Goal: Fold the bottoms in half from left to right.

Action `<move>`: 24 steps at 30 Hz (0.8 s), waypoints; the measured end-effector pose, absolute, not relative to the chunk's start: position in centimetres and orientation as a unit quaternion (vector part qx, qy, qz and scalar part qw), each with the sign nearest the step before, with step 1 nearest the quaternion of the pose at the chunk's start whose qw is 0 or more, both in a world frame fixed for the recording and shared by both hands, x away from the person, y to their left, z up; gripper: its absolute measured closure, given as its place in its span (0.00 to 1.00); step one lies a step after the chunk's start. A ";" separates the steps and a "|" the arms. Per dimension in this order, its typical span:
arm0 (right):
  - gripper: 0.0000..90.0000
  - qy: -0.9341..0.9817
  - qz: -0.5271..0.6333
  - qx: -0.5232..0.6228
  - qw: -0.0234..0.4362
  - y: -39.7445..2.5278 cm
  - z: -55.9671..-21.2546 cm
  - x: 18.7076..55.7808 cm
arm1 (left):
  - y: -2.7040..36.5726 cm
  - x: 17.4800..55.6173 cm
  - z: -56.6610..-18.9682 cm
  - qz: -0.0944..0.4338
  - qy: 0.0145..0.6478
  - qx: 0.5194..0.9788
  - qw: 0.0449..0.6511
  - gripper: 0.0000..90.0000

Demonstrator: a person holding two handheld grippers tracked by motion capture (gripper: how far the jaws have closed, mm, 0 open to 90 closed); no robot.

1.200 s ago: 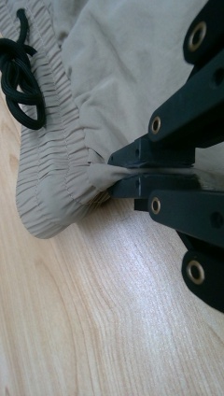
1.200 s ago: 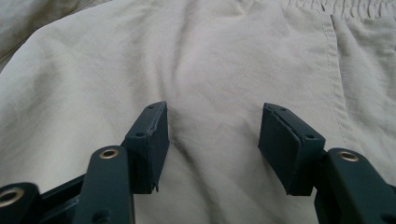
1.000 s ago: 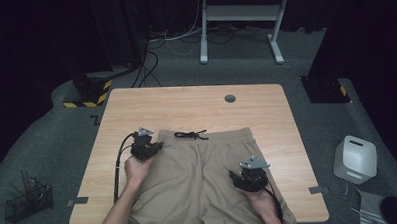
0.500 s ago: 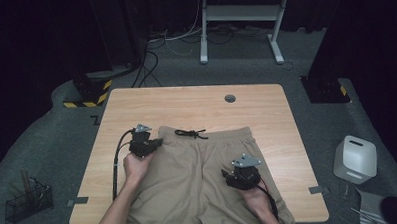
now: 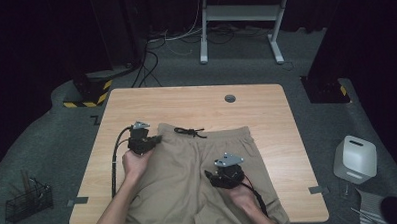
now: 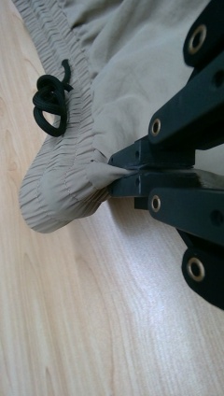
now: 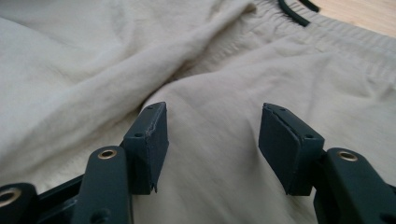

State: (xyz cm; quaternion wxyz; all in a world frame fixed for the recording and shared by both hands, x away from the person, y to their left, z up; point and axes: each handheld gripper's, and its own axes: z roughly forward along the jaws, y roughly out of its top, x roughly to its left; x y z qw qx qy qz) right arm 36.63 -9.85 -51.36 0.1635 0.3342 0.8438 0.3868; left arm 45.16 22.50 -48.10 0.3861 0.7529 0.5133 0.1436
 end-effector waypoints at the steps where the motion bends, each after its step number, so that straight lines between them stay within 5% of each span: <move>1: 0.47 0.845 0.385 0.333 0.161 -9.7 -51.4 36.7 | 22.5 45.2 -48.0 0.143 0.514 0.751 0.388 0.98; 24: 0.49 0.855 0.369 0.329 0.156 -5.9 -52.4 39.8 | 24.4 47.3 -46.7 0.136 0.541 0.729 0.396 0.98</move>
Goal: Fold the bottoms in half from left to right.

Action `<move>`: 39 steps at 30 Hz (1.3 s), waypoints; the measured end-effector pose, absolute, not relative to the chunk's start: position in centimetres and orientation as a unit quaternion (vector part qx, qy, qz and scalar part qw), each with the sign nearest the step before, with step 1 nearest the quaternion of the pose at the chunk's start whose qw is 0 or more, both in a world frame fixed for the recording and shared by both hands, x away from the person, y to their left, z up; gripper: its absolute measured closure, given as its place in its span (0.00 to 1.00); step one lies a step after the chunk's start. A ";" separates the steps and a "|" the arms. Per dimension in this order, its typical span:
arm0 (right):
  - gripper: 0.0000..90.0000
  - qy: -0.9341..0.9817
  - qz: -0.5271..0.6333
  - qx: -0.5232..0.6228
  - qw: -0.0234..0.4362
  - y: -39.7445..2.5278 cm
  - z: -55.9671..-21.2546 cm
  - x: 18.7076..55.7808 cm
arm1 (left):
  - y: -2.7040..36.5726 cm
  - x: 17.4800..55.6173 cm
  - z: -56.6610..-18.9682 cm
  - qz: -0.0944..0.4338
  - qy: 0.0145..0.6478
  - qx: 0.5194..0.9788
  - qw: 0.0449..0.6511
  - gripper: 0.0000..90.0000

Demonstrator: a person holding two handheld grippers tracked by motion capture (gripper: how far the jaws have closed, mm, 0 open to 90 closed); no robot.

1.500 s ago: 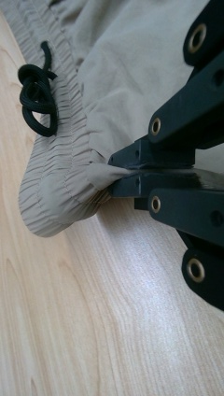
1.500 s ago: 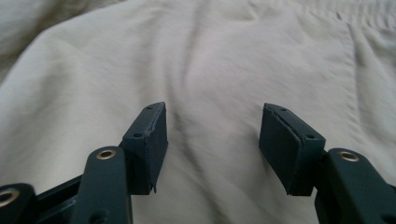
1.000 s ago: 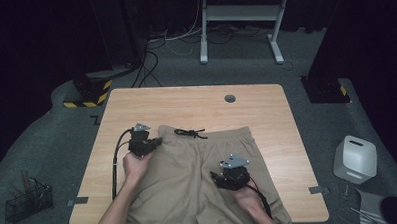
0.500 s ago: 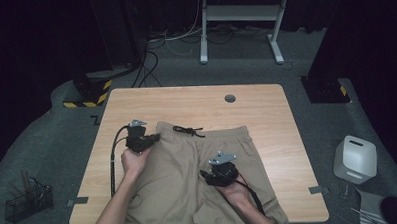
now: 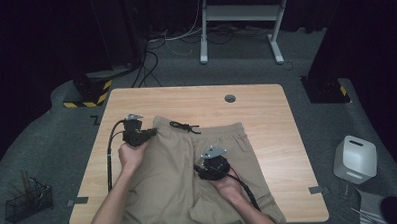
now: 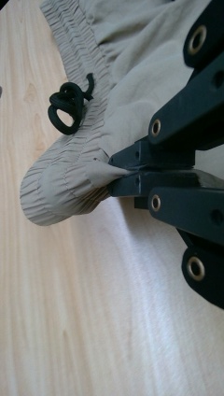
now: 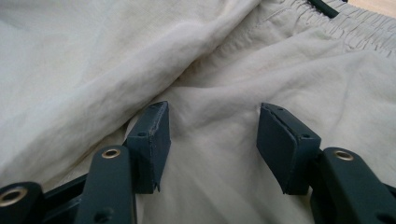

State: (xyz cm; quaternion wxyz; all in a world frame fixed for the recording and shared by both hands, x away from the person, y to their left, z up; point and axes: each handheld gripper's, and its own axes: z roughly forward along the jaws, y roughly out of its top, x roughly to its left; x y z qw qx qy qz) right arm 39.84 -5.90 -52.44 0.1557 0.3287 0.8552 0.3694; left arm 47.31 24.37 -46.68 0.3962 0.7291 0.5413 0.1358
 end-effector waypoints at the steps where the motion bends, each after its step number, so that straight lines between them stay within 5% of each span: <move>1: 0.49 0.855 0.369 0.331 0.155 -5.7 -52.4 40.0 | 24.4 47.5 -46.5 0.137 0.541 0.728 0.398 0.98; 19: 0.48 0.854 0.374 0.318 0.171 -7.7 -49.1 38.8 | 23.6 47.1 -44.8 0.146 0.533 0.729 0.403 0.98; 27: 0.47 0.835 0.364 0.376 0.171 -13.2 -50.4 39.2 | 23.6 47.3 -45.1 0.143 0.544 0.722 0.404 0.98; 39: 0.46 0.834 0.357 0.379 0.182 -13.8 -52.3 39.6 | 22.5 46.7 -44.2 0.136 0.524 0.727 0.422 0.98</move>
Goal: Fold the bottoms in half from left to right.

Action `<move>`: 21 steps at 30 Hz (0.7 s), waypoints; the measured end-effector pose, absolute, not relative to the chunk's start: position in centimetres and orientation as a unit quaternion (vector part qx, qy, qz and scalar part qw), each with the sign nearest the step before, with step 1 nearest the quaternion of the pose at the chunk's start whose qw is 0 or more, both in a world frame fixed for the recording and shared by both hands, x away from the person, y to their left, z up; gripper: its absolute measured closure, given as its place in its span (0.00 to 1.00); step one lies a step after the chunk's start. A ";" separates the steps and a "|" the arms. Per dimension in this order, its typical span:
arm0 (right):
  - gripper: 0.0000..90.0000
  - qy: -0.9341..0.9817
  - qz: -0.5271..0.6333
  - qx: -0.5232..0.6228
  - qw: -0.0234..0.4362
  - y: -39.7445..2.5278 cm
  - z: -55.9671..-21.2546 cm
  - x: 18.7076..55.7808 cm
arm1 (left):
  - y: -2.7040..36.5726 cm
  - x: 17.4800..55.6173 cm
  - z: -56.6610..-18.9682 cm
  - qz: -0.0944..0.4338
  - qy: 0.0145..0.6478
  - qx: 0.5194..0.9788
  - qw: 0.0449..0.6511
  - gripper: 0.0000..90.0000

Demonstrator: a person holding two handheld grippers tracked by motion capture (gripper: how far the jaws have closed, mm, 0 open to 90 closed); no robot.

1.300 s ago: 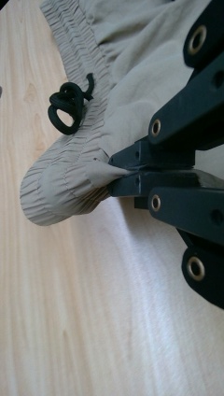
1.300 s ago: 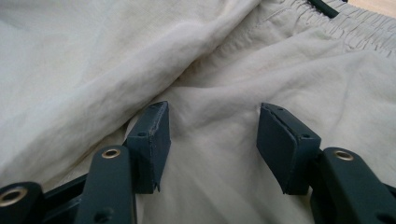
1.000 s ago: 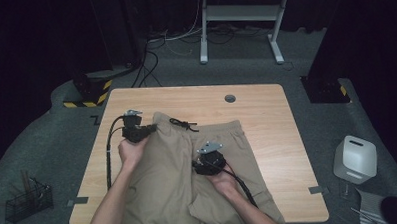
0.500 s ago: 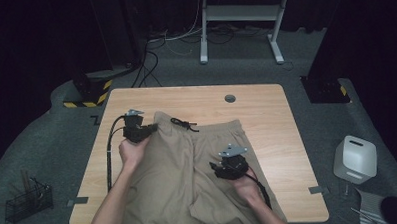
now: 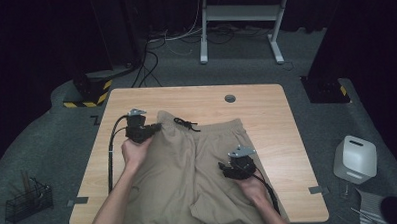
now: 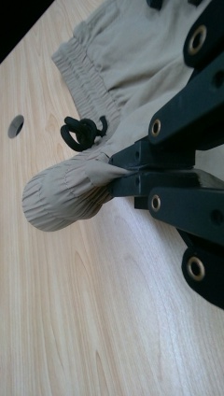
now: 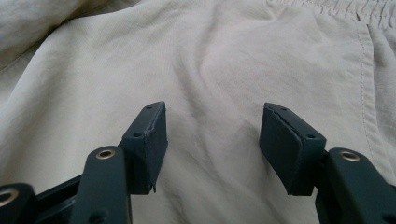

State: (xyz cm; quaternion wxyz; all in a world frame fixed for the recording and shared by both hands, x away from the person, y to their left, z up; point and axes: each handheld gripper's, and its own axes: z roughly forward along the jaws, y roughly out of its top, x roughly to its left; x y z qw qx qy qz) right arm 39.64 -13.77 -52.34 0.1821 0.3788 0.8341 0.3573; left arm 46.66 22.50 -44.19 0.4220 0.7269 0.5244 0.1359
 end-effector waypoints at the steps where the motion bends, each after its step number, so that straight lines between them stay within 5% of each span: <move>1: 0.46 0.834 0.357 0.379 0.182 -13.8 -52.3 39.6 | 22.4 46.6 -44.1 0.134 0.523 0.727 0.425 0.98; 21: 0.46 0.834 0.357 0.378 0.185 -13.7 -52.4 39.6 | 18.6 46.7 -41.6 0.103 0.478 0.748 0.449 0.98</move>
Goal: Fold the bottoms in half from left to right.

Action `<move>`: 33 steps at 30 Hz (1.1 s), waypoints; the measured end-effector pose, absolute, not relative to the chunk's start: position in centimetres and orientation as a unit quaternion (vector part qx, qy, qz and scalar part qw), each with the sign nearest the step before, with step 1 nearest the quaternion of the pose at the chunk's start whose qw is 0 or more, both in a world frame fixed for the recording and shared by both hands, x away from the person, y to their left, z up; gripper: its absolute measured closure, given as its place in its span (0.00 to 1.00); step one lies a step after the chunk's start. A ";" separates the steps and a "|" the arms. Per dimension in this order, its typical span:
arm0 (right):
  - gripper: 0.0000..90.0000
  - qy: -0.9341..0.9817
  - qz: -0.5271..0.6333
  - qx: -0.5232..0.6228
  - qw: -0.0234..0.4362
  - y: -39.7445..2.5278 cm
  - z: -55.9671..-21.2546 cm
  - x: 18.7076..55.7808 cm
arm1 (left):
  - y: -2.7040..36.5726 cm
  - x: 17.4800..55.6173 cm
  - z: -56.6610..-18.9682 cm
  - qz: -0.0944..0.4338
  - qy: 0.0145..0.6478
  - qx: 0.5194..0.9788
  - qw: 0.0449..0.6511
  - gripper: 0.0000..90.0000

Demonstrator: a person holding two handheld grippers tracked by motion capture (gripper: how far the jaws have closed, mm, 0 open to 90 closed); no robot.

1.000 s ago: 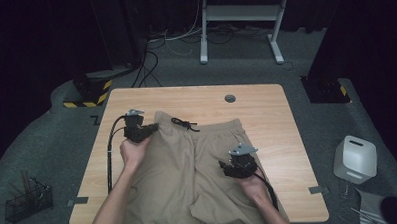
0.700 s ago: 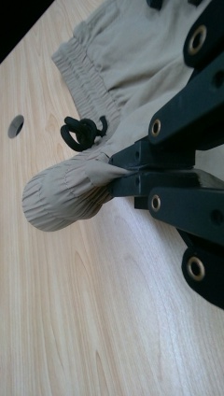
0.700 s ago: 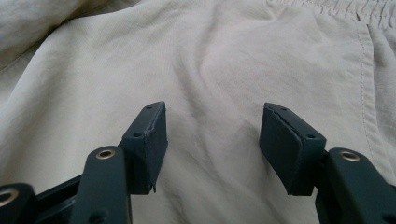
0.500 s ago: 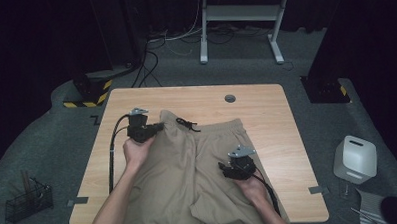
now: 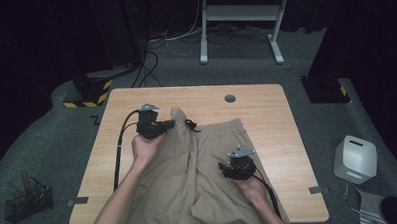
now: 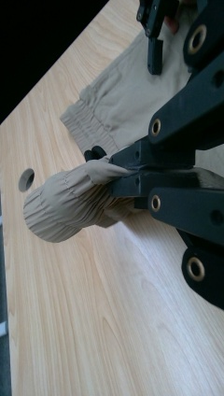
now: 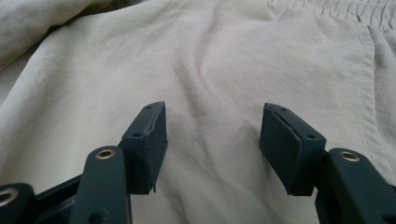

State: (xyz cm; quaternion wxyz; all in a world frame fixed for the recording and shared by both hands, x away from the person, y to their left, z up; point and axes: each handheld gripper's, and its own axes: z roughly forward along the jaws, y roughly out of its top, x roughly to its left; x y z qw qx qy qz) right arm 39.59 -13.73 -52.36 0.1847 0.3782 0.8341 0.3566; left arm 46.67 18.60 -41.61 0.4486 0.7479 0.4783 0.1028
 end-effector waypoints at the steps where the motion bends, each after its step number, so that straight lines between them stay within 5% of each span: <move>1: 0.46 0.834 0.356 0.379 0.185 -13.7 -52.4 39.6 | 18.4 46.7 -41.5 0.100 0.476 0.748 0.451 0.98; 33: 0.46 0.835 0.354 0.376 0.191 -13.6 -52.4 39.5 | 9.0 49.4 -41.0 0.053 0.417 0.770 0.480 0.98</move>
